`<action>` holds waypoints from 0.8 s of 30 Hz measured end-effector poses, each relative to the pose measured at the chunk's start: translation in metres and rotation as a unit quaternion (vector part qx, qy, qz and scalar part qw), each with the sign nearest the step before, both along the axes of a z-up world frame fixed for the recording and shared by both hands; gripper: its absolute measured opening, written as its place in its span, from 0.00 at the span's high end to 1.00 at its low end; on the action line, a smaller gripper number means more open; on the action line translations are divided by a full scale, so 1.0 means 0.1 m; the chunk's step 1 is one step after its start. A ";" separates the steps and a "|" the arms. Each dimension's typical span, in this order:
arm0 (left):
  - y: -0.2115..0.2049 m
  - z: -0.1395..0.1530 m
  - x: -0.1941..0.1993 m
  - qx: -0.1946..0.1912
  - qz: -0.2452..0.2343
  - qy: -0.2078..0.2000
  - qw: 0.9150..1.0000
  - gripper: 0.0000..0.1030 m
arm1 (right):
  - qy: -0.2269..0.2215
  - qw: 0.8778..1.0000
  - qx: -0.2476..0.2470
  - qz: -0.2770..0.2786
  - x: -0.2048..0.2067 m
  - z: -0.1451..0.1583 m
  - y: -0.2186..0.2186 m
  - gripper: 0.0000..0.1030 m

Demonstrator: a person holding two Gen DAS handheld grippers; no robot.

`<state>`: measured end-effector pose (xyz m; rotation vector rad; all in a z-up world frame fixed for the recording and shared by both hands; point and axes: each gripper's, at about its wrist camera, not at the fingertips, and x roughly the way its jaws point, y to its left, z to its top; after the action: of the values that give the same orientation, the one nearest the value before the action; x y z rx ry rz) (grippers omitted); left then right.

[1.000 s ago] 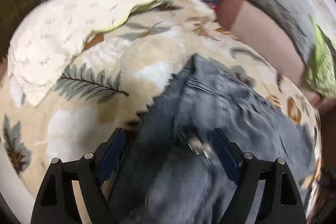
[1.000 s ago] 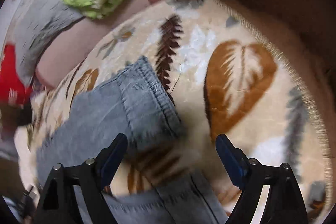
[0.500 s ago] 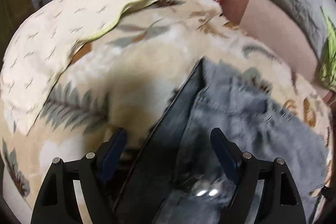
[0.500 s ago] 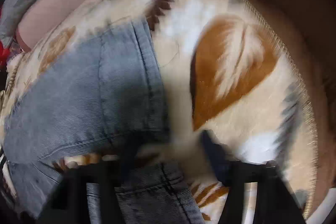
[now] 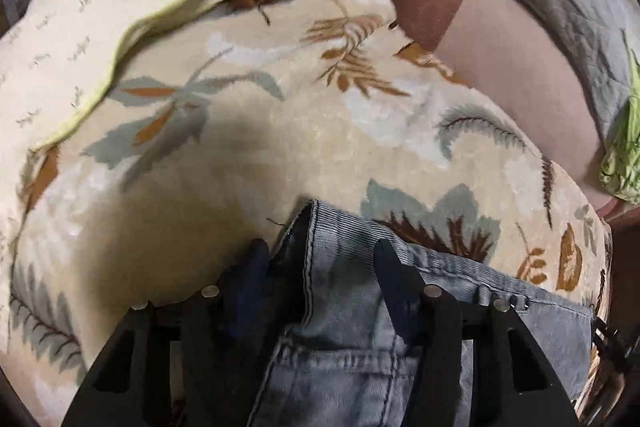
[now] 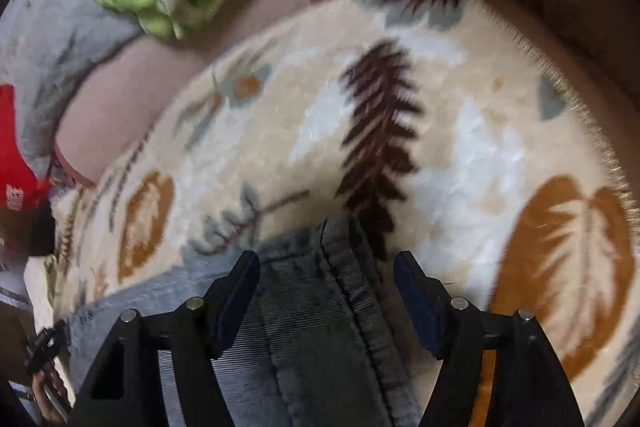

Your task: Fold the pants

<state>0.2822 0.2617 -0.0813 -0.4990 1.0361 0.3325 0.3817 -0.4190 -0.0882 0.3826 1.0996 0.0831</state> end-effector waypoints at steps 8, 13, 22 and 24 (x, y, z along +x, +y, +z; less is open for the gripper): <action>-0.07 -0.04 0.16 0.022 -0.007 0.011 1.000 0.86 | 0.003 0.998 -0.050 0.028 0.09 0.02 0.13 0.73; -0.12 0.34 -0.03 0.031 -0.008 -0.040 0.999 0.87 | -0.023 0.997 -0.066 0.024 0.00 0.28 0.16 0.86; -0.35 1.48 -1.43 0.018 -0.031 -0.195 0.980 0.87 | -0.148 0.989 -0.023 0.020 -0.98 1.30 -0.04 0.86; -0.41 1.55 -1.88 0.009 -0.039 -0.209 0.977 0.87 | -0.172 0.985 -0.014 0.024 -1.38 1.48 -0.13 0.86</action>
<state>0.0946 0.2207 0.0736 -0.4851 0.6411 0.1556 0.2438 -0.4317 0.0600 0.3016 0.7684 0.1701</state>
